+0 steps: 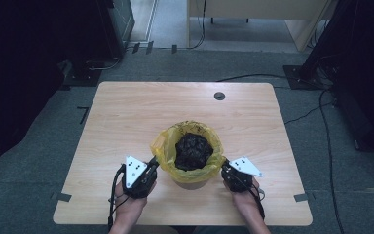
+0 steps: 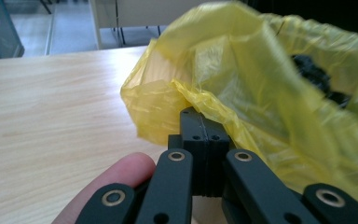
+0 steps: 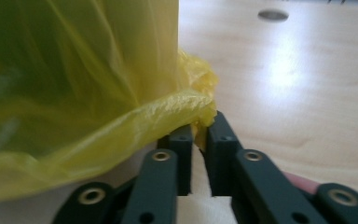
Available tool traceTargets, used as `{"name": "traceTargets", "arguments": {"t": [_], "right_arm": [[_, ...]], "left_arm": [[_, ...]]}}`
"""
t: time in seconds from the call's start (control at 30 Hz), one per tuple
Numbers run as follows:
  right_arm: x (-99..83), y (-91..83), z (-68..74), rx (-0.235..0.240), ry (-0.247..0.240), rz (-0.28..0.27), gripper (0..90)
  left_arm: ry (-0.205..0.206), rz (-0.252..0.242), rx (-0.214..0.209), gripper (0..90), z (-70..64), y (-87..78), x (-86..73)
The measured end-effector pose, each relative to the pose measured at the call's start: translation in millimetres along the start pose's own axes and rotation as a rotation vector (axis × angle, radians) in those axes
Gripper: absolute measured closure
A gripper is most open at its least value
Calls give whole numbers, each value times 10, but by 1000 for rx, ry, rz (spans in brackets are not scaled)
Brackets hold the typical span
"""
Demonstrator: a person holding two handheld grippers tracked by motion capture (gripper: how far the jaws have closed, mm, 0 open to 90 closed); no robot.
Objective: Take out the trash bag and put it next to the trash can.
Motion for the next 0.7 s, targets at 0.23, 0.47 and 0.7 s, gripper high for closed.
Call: {"name": "traceTargets", "arguments": {"t": [0.23,0.47,0.7], "right_arm": [[334,-230,33,-22,29,-140,900],[662,-432,156,-59,-17,-258,900],[889,-474,307,-24,-25,-320,900]], "left_arm": [[2,-38,-13,900,-65,-46,141],[32,-70,-19,900,-153,-69,263],[76,-93,-63,900,-299,-18,480]]}}
Point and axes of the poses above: each handheld gripper's, and its own axes: y roughly forward along the jaws, x roughly out of its top, z roughly to its left, the point moved 3 cm from there along y, roughly forward along the jaws, and after that the axes turned 3 degrees about -y, right-handed, at the moved point
